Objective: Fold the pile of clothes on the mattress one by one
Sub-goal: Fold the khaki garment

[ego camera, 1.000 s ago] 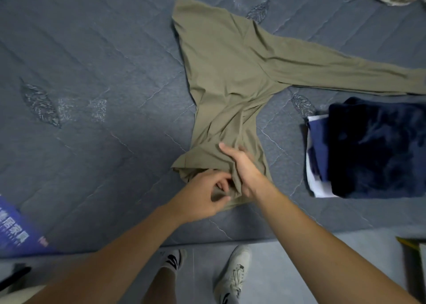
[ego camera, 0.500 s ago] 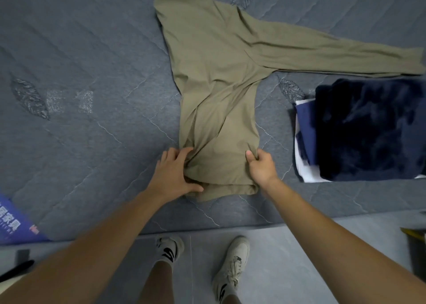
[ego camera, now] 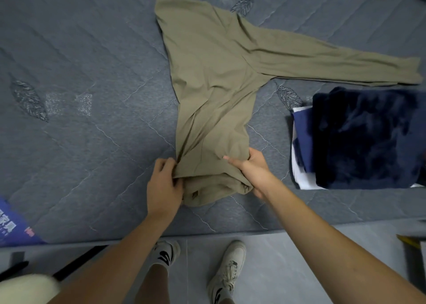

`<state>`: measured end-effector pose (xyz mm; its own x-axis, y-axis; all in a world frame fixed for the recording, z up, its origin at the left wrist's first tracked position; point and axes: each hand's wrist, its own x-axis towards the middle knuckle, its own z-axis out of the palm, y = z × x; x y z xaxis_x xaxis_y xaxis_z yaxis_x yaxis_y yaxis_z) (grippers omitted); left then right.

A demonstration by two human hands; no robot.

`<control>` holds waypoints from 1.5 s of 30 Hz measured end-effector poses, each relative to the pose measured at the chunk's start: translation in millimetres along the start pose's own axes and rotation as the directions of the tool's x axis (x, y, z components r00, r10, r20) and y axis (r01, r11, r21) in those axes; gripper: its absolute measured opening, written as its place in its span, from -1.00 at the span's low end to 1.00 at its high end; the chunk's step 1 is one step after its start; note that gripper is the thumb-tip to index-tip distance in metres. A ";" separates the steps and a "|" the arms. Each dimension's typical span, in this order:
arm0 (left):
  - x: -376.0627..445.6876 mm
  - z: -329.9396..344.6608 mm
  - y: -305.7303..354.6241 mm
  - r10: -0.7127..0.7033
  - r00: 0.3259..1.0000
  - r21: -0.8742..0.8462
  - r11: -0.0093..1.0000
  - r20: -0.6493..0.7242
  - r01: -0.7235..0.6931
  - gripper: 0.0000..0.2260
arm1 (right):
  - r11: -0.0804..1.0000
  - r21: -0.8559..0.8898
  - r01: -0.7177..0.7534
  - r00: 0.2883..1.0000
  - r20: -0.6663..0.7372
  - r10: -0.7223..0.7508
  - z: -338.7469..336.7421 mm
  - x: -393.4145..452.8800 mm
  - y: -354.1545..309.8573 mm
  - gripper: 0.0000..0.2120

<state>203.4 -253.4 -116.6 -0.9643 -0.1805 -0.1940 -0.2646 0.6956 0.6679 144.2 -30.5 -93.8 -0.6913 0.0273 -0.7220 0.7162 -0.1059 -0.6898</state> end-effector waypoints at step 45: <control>65.4 58.1 22.0 0.325 0.844 0.355 0.798 0.427 -0.487 -0.39 | -0.115 -0.950 0.289 0.818 0.307 -0.486 11.5 69.2 11.5 -0.39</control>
<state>135.3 -209.5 -156.3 -0.8936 0.3709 -0.2529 0.2641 0.8899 0.3719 103.5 -41.3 -151.1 -0.9429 -0.2316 -0.2392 -0.1912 0.9648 -0.1805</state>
